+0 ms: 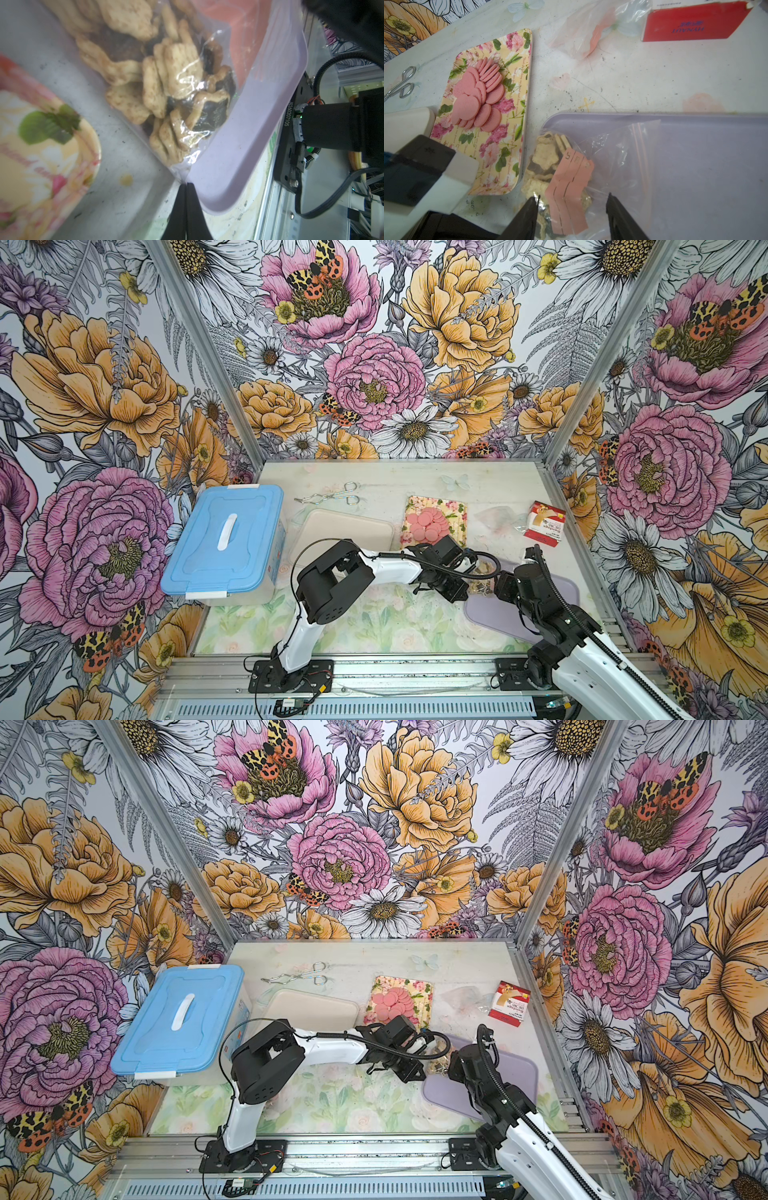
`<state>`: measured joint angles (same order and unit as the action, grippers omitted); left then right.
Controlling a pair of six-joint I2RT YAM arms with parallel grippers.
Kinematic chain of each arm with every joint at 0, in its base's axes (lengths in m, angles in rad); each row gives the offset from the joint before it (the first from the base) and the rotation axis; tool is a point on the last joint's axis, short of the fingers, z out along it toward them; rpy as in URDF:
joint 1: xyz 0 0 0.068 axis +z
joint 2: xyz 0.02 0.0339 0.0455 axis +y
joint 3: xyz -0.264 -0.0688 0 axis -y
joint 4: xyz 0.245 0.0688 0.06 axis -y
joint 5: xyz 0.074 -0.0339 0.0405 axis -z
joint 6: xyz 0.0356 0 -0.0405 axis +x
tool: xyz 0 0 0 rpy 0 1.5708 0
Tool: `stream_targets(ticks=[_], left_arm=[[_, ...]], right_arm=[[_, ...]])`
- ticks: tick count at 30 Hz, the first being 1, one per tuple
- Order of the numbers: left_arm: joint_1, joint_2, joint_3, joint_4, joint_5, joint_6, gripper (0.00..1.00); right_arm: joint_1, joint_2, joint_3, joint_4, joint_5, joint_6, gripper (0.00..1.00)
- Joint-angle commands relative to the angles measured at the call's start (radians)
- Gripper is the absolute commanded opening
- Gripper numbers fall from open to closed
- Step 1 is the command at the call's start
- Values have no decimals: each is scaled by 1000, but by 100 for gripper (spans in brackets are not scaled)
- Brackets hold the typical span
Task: Pour cookies out of the ziploc bag
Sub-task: Adjust the tray at the center of the board.
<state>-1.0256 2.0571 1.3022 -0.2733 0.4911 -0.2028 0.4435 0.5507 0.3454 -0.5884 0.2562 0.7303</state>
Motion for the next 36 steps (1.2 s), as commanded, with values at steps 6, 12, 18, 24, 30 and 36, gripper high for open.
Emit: stream_targets(ticks=[6,12,18,24,30,36], left_arm=[[-14,-57,-14,20,-71,32,0],[-23,-88,-30,39,-71,49,0],[-72,-69,13,-27,-168,70,24],[-77,-17,58,-104,-215,63,23],[-82,8,82,-143,-295,81,24],[-87,-3,82,-149,-319,92,25]], right_arm=[[-8,-14,-2,29,-11,-21,57],[-8,-29,-5,25,8,-6,56],[-12,-64,-10,14,47,10,57],[-92,-41,-3,19,74,27,58],[-206,-20,-6,22,27,44,59],[-344,1,-45,76,-120,63,58]])
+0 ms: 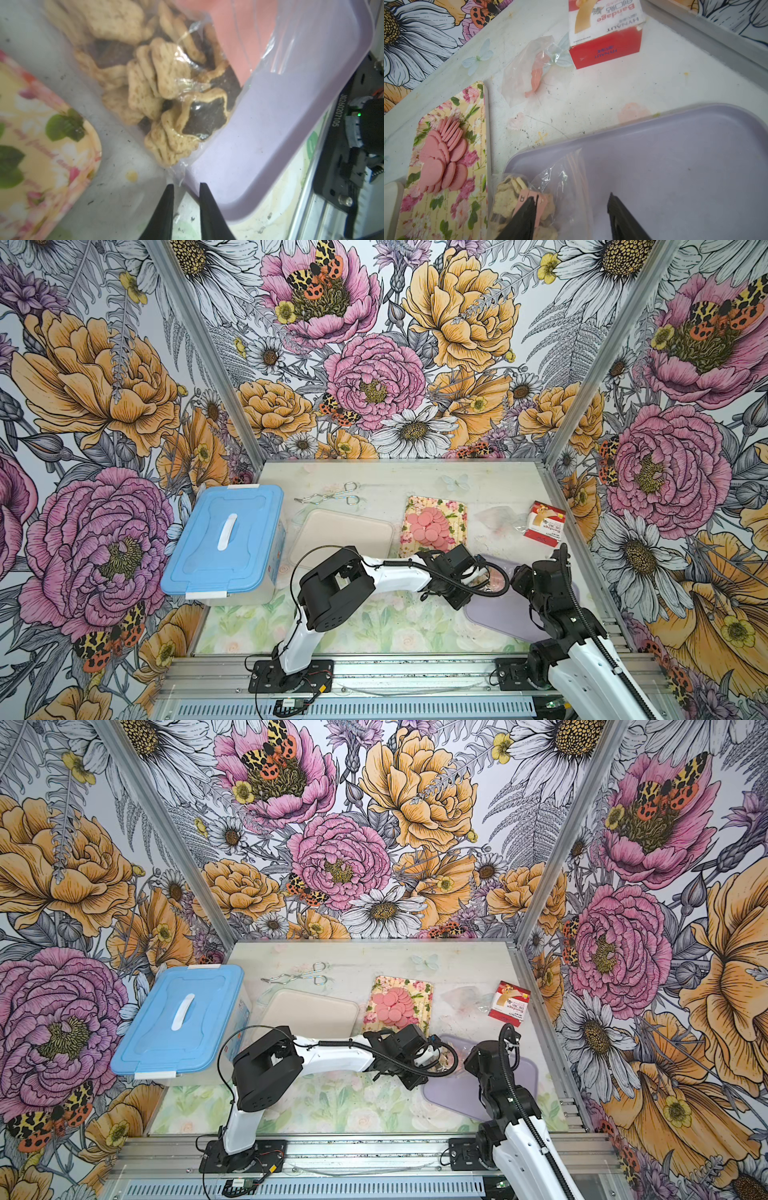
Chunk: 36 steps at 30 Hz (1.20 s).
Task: Pour cookies out of the ziploc bag
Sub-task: Adjust the tray at the center of the board.
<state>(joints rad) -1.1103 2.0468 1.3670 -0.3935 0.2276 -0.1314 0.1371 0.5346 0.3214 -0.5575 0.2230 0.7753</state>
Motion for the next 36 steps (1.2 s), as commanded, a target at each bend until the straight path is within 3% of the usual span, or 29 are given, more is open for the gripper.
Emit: stream_targets(ticks=[1,6,11,18,28,36], left_arm=[[-3,4,17,-28,-61,25,25],[-6,-31,5,-30,-79,36,25],[-3,-61,-8,-29,-85,44,26],[15,-127,-44,-10,-89,46,26],[73,-209,-111,37,-74,46,28],[88,-217,-129,49,-70,46,28]], right_arm=[[-53,31,-23,56,-101,19,58],[-119,169,-33,171,-217,25,58],[-151,227,1,197,-193,23,58],[-219,524,33,390,-301,16,58],[-215,840,70,731,-448,16,58],[-178,960,189,765,-512,-28,57]])
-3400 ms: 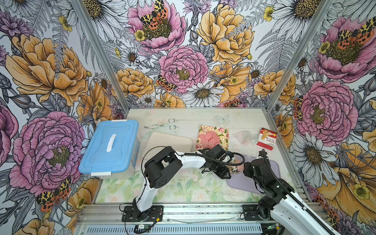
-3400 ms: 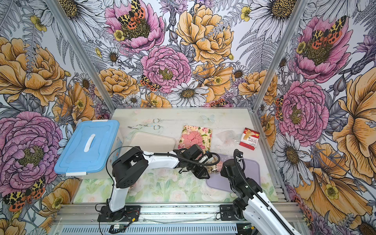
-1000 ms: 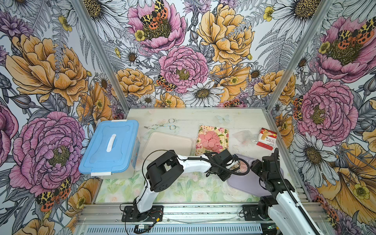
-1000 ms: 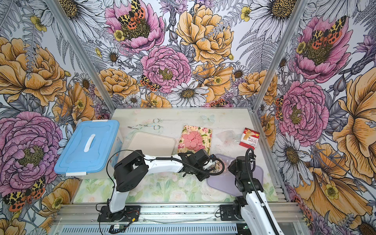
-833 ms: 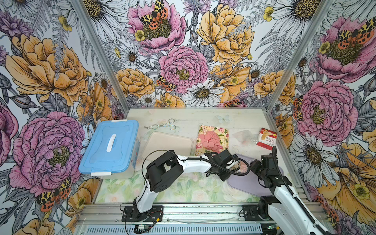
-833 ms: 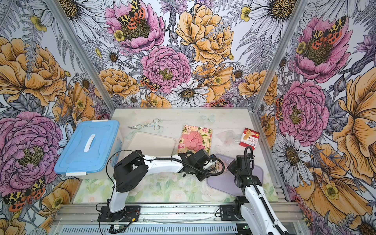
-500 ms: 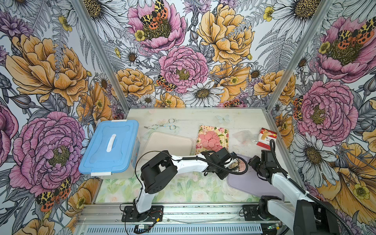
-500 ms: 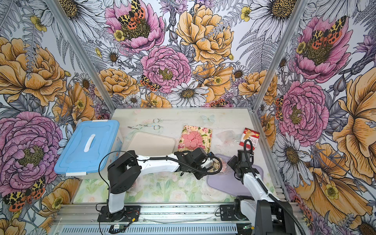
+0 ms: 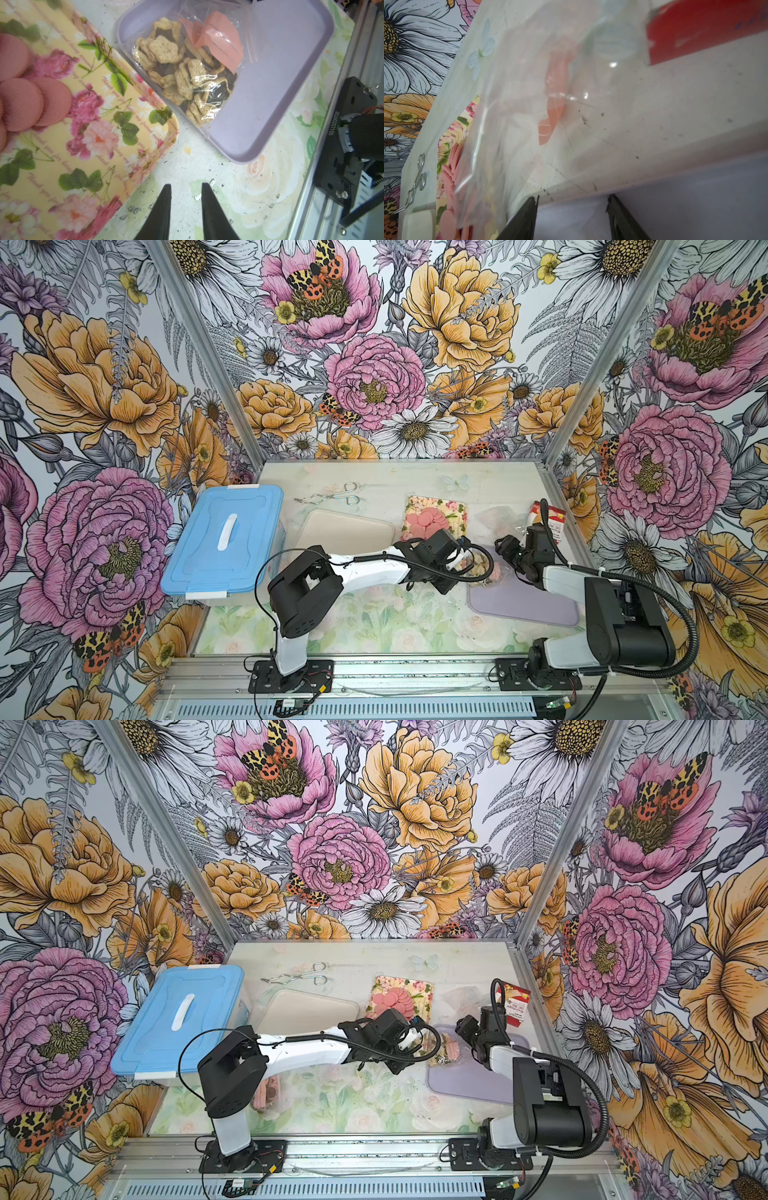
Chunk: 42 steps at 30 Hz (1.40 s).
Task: Pour cookies out of the ziploc bag
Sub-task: 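Adjust the tray at the center of the board, then pour the cookies out of the ziploc bag onto the tray.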
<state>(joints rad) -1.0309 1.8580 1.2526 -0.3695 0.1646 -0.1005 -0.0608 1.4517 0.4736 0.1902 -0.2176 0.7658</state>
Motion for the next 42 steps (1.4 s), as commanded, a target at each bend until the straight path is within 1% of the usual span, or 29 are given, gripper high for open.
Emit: stream_targets(ticks=[1,2,4,6,9,11,13,15,16,20,23,27,34,42], left_arm=[[11,-28,-16,28,-4,15,28],[15,-28,-19,31,-3,15,28],[21,-28,-26,42,3,16,28],[22,-29,-37,60,8,19,29],[23,-65,-44,78,10,25,30],[23,-63,-46,83,9,34,30],[24,-66,-45,83,3,42,30],[27,-74,-49,83,0,48,31],[31,-83,-55,88,1,51,31],[51,-133,-94,114,11,49,31],[63,-162,-117,134,19,47,33],[66,-166,-125,145,35,47,36],[65,-156,-121,149,55,45,36],[63,-152,-117,148,59,45,37]], right_arm=[[22,38,49,6,-89,-17,57],[27,8,47,-8,-83,-17,57],[50,-109,40,-93,12,-49,58],[82,-269,45,-236,124,-87,58],[96,-494,54,-438,198,-108,58],[116,-620,51,-564,206,-119,58],[129,-664,50,-648,163,-131,58],[145,-638,39,-680,98,-143,57],[159,-613,29,-681,88,-148,56],[240,-552,16,-680,155,-160,56],[269,-549,22,-678,181,-159,58],[284,-512,46,-680,228,-178,60],[305,-405,97,-671,308,-200,61],[315,-323,142,-663,296,-206,60]])
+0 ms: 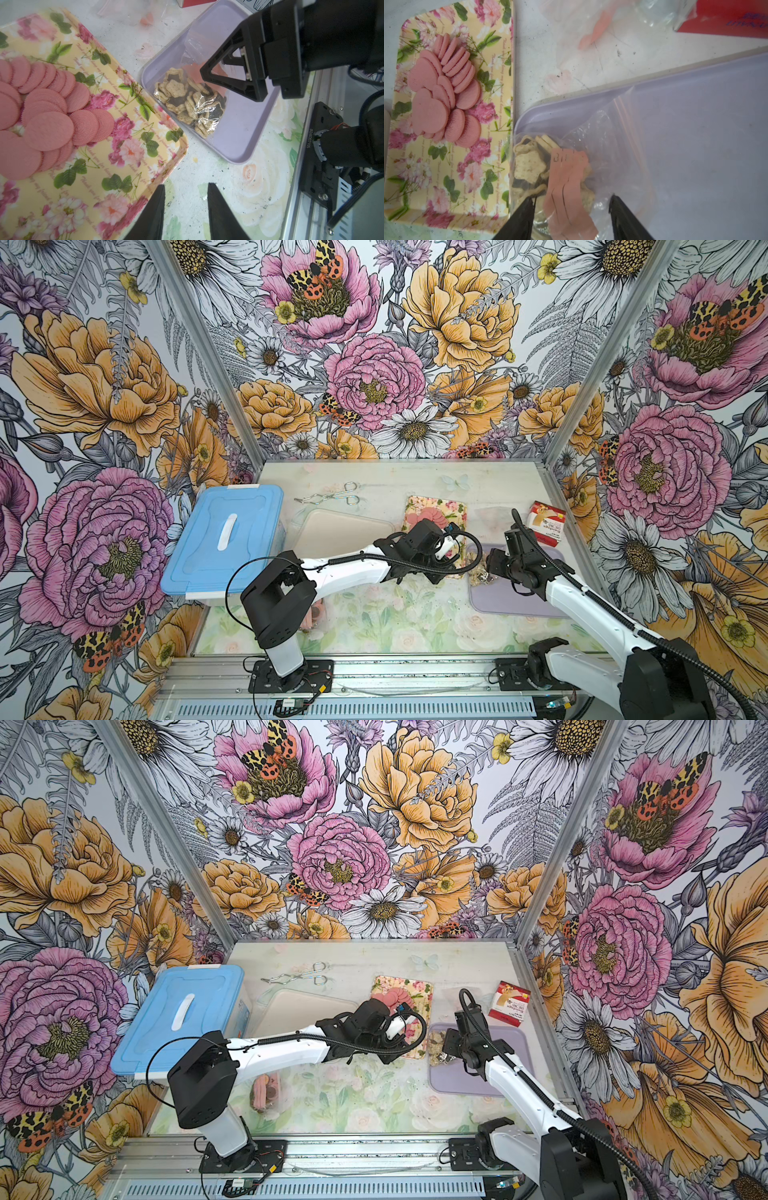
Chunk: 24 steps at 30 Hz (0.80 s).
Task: Pour cookies out of the ziploc bag
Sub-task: 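Pour the cookies out of the ziploc bag onto the tray.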
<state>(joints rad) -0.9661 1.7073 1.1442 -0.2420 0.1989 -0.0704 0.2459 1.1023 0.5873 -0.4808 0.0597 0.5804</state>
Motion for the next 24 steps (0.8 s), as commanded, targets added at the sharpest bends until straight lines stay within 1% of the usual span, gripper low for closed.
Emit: stream_targets(ticks=[1,4,6,9,12,14,15,16,17,20,24], left_arm=[[1,-2,-9,21,25,15,37],[-4,-5,-11,20,25,15,37],[-1,-5,-9,20,24,16,37],[-4,-3,-8,18,25,16,37],[-4,-3,-8,17,22,18,36],[-4,-3,-8,17,22,19,36],[0,-2,-8,17,20,19,37],[-4,0,-7,17,19,20,37],[-4,3,-8,17,17,21,37],[-5,13,-3,17,17,21,37],[-13,28,0,22,14,33,36]], right_arm=[[8,41,32,8,12,-22,60],[12,67,36,11,15,-24,60],[13,71,32,16,9,-26,58],[14,71,27,19,3,-27,51],[16,63,24,22,-6,-28,41],[15,57,22,21,-8,-27,32],[16,53,21,21,-8,-27,25],[16,49,19,21,-8,-25,15],[15,42,18,22,-9,-22,0],[16,21,13,22,-10,-21,0],[15,-50,-4,16,-11,-18,0]])
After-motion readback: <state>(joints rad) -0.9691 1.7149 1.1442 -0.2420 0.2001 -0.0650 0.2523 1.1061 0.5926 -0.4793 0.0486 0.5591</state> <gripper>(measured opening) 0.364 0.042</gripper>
